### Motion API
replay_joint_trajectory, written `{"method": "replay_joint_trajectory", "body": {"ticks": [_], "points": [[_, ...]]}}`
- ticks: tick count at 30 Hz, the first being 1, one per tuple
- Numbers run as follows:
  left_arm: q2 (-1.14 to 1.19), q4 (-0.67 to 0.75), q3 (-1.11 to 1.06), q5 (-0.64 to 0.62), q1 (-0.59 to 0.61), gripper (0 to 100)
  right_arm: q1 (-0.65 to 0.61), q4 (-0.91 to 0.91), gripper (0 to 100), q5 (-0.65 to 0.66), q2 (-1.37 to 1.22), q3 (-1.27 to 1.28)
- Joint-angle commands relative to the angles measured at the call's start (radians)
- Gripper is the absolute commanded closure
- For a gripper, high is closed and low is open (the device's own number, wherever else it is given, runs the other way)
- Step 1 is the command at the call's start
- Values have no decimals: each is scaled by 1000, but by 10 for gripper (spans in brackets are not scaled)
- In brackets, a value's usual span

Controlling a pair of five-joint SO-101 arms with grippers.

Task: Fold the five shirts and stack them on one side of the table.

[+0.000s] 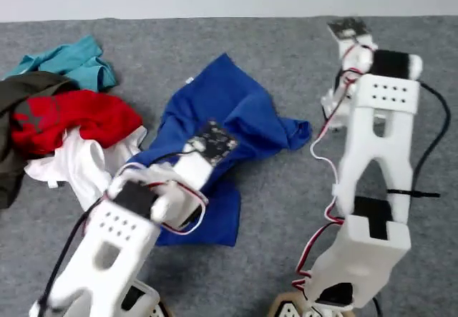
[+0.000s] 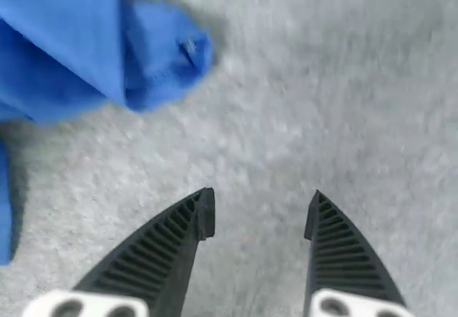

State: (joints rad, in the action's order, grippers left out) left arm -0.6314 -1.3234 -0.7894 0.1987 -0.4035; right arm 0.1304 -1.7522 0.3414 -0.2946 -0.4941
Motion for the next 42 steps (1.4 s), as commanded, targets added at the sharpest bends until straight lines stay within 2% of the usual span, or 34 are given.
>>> {"method": "replay_joint_trajectory", "body": {"ticks": [1,4,7,12,15,22,30,35,39,42], "points": [[150,17,94,8,-11,889,53,-38,778,-9,74,15],[264,17,160,8,-58,886,84,-38,778,-9,76,17],[351,12,208,8,-157,885,104,-36,778,-9,76,17],[448,11,214,8,-259,884,120,-38,778,-6,76,17],[491,6,213,12,-261,880,120,-38,778,-6,76,17],[606,15,220,31,-261,803,113,-38,778,-9,76,17],[700,150,214,31,-264,794,110,-36,778,-9,76,17],[724,161,239,29,-261,793,110,-36,778,-9,76,17],[726,187,208,-26,-259,807,99,-38,778,-9,76,17],[726,187,194,-35,-249,885,90,-38,779,-11,77,17]]}}
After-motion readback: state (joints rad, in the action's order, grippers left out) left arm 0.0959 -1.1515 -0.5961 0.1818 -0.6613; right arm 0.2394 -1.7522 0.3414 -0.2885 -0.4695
